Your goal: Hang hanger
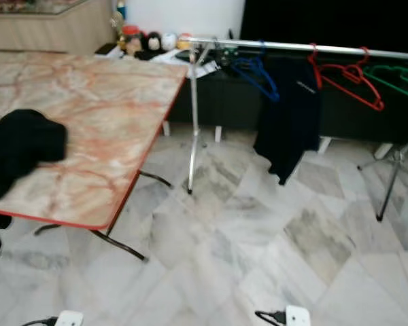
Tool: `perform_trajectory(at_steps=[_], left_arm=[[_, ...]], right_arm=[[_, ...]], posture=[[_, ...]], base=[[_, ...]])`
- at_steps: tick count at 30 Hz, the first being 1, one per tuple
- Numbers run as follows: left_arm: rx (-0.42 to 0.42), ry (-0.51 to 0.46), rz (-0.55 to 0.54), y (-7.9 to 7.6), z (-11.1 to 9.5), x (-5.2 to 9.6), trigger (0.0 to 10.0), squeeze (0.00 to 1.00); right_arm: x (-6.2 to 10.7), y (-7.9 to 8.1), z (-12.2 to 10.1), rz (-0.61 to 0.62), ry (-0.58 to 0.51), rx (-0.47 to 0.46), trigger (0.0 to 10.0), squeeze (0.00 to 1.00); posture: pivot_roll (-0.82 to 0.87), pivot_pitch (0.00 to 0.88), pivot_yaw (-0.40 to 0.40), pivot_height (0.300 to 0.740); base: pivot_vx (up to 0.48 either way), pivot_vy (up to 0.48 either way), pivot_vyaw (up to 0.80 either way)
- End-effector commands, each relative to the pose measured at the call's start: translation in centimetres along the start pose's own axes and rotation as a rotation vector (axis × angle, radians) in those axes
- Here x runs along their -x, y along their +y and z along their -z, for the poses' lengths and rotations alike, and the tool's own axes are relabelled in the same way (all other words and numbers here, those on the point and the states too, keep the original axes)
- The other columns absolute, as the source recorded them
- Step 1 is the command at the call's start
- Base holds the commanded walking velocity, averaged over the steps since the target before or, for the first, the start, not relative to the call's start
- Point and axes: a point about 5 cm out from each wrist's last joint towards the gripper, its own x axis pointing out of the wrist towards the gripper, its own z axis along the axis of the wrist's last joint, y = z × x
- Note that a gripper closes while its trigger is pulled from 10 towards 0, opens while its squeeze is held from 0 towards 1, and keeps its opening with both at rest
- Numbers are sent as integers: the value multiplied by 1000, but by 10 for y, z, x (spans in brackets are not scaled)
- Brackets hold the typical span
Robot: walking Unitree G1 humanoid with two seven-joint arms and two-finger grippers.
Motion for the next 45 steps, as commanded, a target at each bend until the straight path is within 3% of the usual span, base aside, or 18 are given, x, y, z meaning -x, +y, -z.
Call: perform_trajectory(at_steps=[1, 18, 26, 45], left_arm=[[22, 21, -35, 11, 3, 1, 10000, 0], [36, -10, -45, 17, -3, 1, 10000, 0], [56, -29, -36, 21, -5, 1, 10000, 0], [88, -52, -10, 10, -16, -3, 10000, 0]], right_arm=[[-2, 5, -6, -12, -18, 3, 10000, 0], [-4, 8, -11, -10, -35, -12, 10000, 0], [-4, 9, -12, -10, -38, -18, 10000, 0], [-4, 9, -12, -14, -47, -20, 10000, 0]], posture=[[-88, 0, -10, 740], [-105, 21, -4, 740], [-115, 31, -2, 740], [-102, 24, -3, 740]], base=[[0, -480, 0], [0, -389, 0], [0, 0, 0], [0, 0, 0]])
